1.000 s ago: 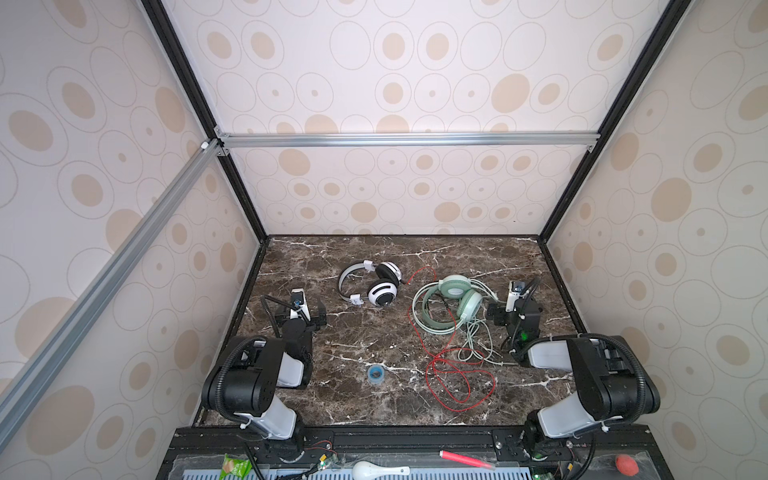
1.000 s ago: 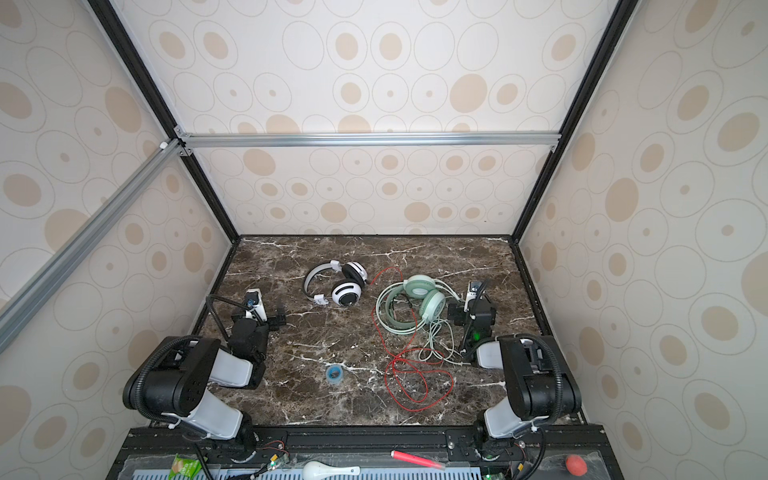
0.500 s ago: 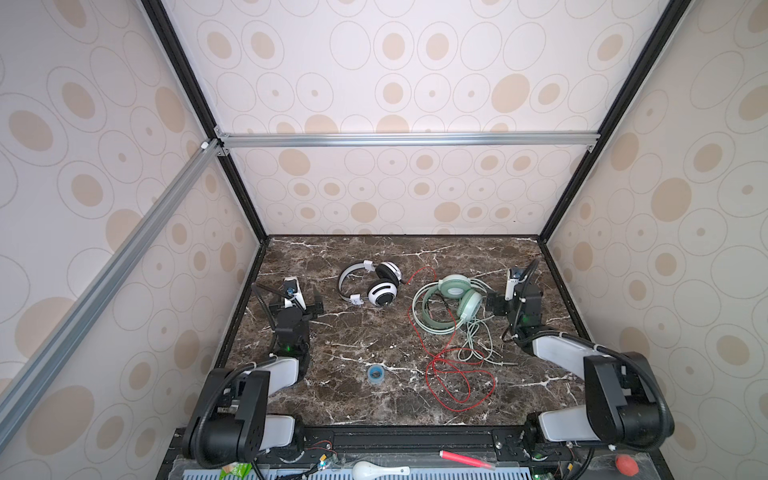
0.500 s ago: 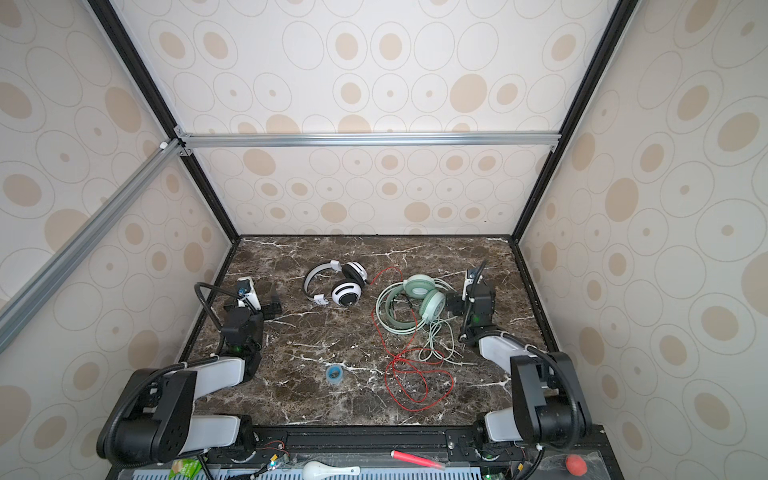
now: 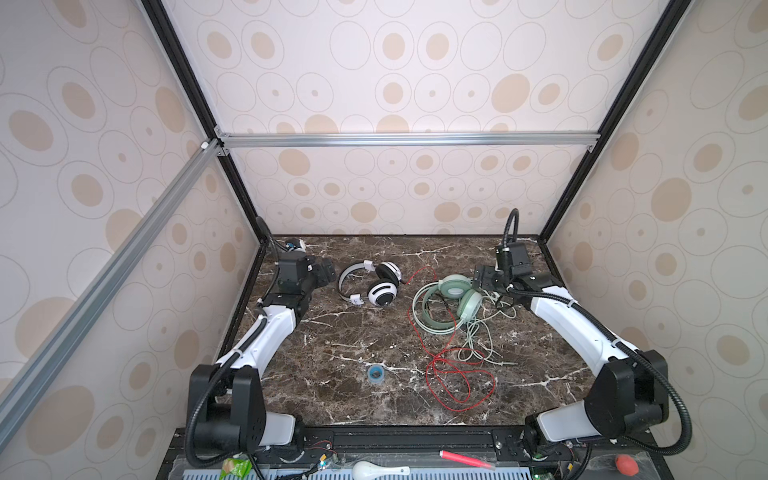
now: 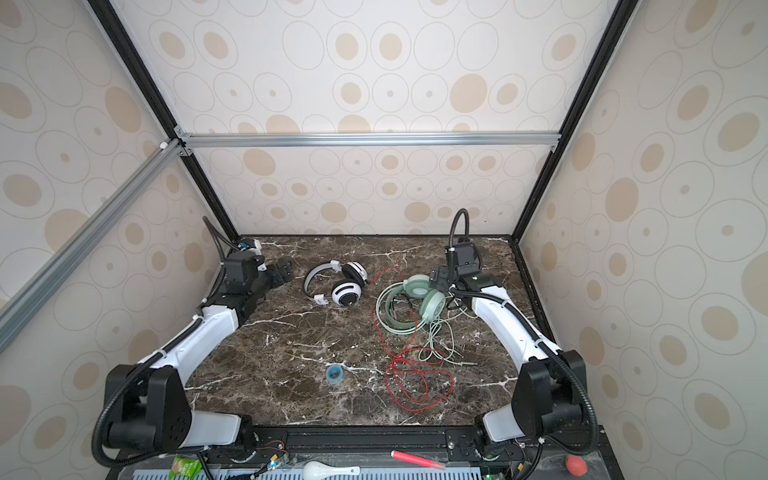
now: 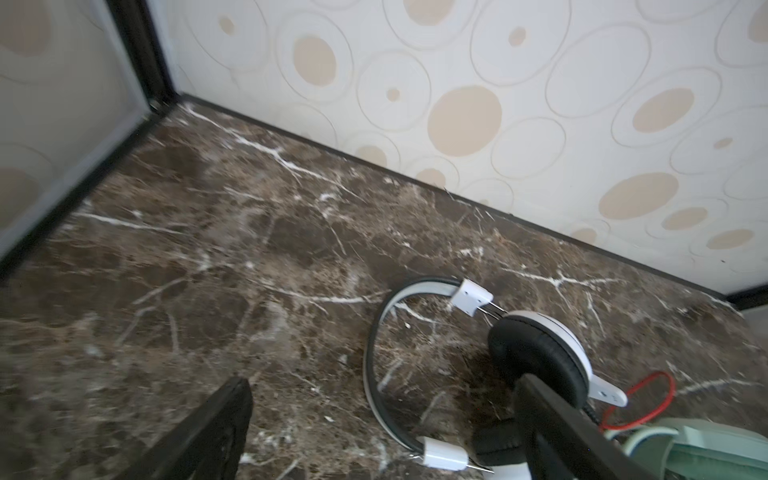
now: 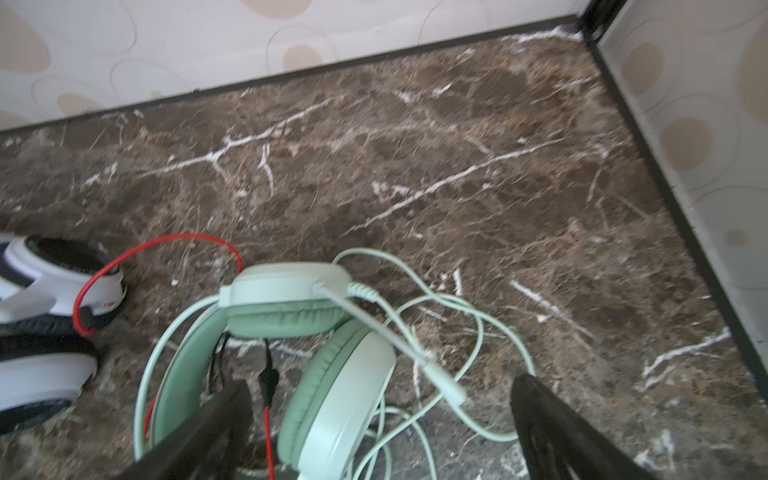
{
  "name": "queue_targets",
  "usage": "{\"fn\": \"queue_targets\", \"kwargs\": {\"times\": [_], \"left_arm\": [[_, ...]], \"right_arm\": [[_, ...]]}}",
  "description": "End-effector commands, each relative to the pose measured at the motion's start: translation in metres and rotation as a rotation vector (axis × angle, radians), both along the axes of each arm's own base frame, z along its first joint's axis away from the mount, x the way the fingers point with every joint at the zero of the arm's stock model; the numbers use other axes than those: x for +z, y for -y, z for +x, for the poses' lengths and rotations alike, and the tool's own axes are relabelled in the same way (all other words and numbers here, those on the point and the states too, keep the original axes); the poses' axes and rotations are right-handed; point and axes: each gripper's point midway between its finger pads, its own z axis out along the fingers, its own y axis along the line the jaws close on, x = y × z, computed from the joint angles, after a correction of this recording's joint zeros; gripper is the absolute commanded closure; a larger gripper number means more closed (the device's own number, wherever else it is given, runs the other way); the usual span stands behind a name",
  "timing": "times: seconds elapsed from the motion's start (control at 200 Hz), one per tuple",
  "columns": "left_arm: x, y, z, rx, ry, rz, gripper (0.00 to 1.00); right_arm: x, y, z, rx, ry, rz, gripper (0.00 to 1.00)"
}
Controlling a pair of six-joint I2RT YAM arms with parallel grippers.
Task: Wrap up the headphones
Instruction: 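Reach left gripper to white headband while right gripper moves over green headphones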
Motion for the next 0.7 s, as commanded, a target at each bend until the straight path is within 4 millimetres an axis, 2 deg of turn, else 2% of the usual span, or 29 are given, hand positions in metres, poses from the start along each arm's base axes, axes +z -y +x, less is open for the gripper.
{"fn": "queue_targets", "kwargs": {"times": [0.0,0.125,0.215,0.345,0.5,0.61,0.695], "left_arm": [[-0.026,0.025,-0.007,-0.067,-0.191,-0.088,0.02],[-0.037,0.027,0.021,-0.086,-0.293,-0.045,0.02],[-0.062,0.032,0.039,-0.122,-0.4,-0.004,0.02],[-0.084,0.031,0.063,-0.126,-0.477,0.071,0.02],[-0.115,0.028,0.077,-0.123,-0.552,0.122,0.03],[-0.13,0.035,0.087,-0.143,-0.578,0.13,0.06],[-0.142,0.038,0.092,-0.147,-0.599,0.138,0.12]], "right_arm": [[-0.003,-0.015,-0.009,0.005,-0.1,0.022,0.0],[0.0,-0.035,-0.008,0.067,-0.105,-0.01,0.0],[0.002,-0.047,-0.005,0.119,-0.103,-0.017,0.0],[0.003,-0.058,-0.003,0.18,-0.127,-0.061,0.0],[0.007,-0.067,0.001,0.24,-0.122,-0.083,0.0],[0.004,-0.075,0.005,0.284,-0.132,-0.083,0.0],[0.003,-0.08,0.008,0.311,-0.14,-0.078,0.0]]}}
